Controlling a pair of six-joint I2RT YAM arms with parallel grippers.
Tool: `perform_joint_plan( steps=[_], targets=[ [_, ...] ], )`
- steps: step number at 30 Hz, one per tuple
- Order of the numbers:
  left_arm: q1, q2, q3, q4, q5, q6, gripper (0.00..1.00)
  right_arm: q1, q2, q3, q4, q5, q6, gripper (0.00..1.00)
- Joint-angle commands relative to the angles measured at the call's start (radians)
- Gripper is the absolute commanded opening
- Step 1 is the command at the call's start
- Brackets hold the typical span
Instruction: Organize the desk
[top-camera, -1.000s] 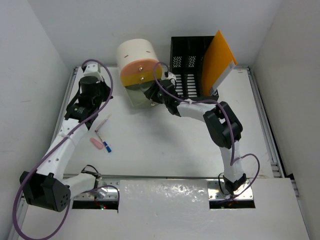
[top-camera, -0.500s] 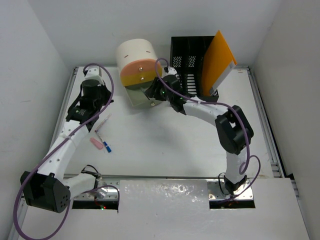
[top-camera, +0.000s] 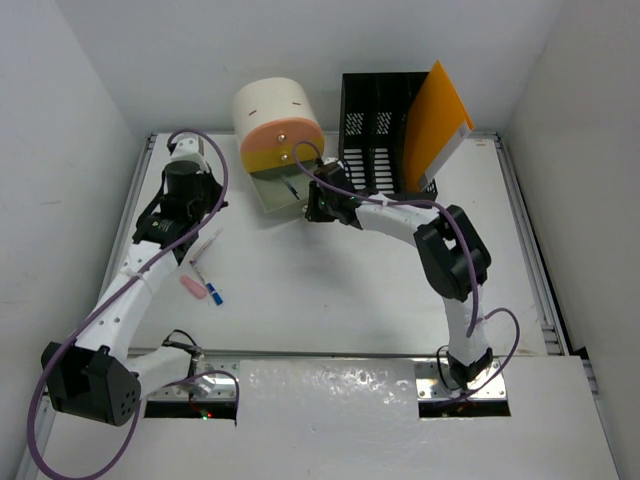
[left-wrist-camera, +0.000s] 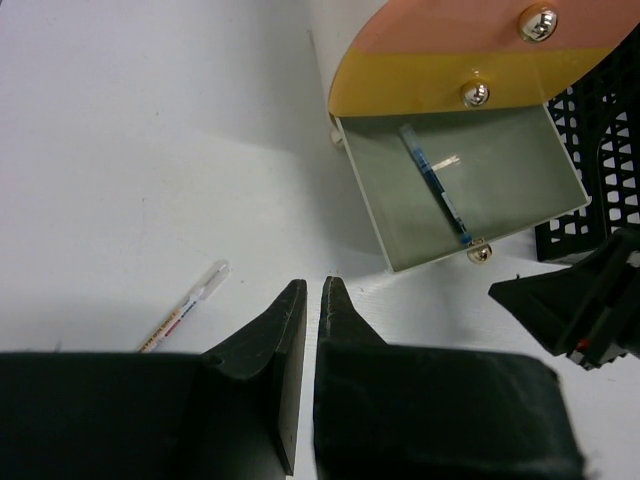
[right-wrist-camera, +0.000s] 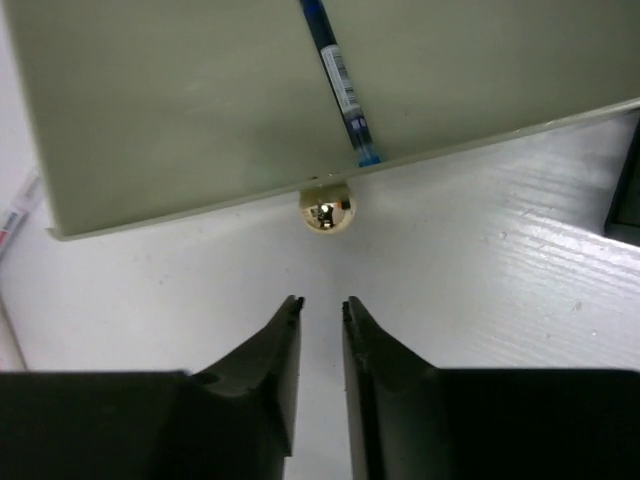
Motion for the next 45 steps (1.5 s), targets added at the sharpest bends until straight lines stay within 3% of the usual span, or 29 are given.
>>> perform_joint_plan(
  steps=[1, 14, 26, 40, 44, 45],
  targets=[
    [-0.006, -0.035, -0.001, 0.019, 0.005, -0.007, 0.03, 0.008, 0.023, 0.065, 0.017, -0.021, -0.022, 0.20],
    [-0.006, -0.060, -0.005, -0.013, -0.016, 0.000, 0.03, 0.014, 0.141, 0.191, 0.094, -0.064, 0.042, 0.17],
    [-0.007, -0.072, 0.005, -0.040, -0.019, 0.007, 0.03, 0.013, 0.206, 0.215, 0.301, -0.107, 0.104, 0.17],
    [-0.006, -0.075, 0.001, -0.046, -0.021, 0.010, 0.03, 0.011, 0.232, 0.355, 0.218, -0.052, -0.010, 0.18],
    [-0.006, -0.078, -0.001, -0.053, -0.035, 0.011, 0.03, 0.011, 0.159, 0.300, 0.175, -0.023, -0.057, 0.22],
    [-0.006, -0.077, -0.005, -0.056, -0.050, 0.013, 0.03, 0.013, 0.139, 0.284, 0.162, -0.013, -0.068, 0.30]
  ],
)
